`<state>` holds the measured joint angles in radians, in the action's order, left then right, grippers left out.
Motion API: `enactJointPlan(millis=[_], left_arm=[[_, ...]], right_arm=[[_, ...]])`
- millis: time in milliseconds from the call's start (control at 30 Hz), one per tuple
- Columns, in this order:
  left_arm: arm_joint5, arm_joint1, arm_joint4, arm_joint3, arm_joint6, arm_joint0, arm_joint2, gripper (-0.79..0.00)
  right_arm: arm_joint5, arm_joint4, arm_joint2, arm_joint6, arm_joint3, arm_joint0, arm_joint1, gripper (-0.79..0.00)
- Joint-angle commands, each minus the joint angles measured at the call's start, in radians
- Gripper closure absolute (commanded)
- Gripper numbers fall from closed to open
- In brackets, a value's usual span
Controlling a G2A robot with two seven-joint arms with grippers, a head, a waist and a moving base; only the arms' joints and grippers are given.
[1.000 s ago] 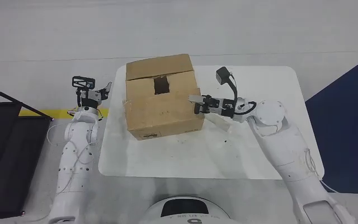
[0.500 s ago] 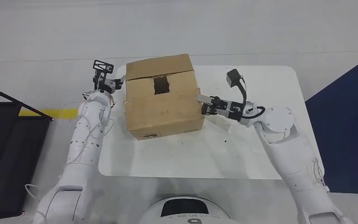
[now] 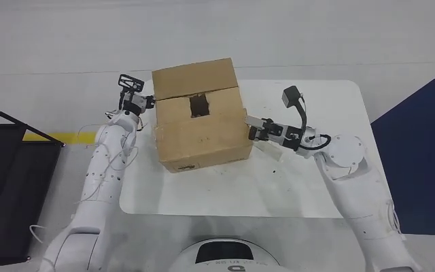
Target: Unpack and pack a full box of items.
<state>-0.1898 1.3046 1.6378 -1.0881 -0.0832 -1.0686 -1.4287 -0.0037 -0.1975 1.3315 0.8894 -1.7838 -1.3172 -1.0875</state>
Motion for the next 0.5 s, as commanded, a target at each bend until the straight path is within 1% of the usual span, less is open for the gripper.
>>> enactJointPlan(millis=[0, 300, 467], left_arm=[[-0.021, -0.003, 0.001, -0.017, -0.026, -0.016, 0.002, -0.785], [-0.064, -0.012, 0.001, -0.101, -0.109, -0.056, 0.002, -0.785], [-0.076, -0.018, -0.003, -0.152, -0.129, -0.076, -0.008, -0.785]], right_arm=[[-0.005, -0.002, -0.001, 0.000, 0.004, 0.000, 0.000, -0.785], [-0.032, -0.016, 0.001, -0.005, 0.013, -0.009, 0.003, -0.785], [-0.044, -0.020, 0.001, -0.007, 0.014, -0.013, 0.004, -0.785]])
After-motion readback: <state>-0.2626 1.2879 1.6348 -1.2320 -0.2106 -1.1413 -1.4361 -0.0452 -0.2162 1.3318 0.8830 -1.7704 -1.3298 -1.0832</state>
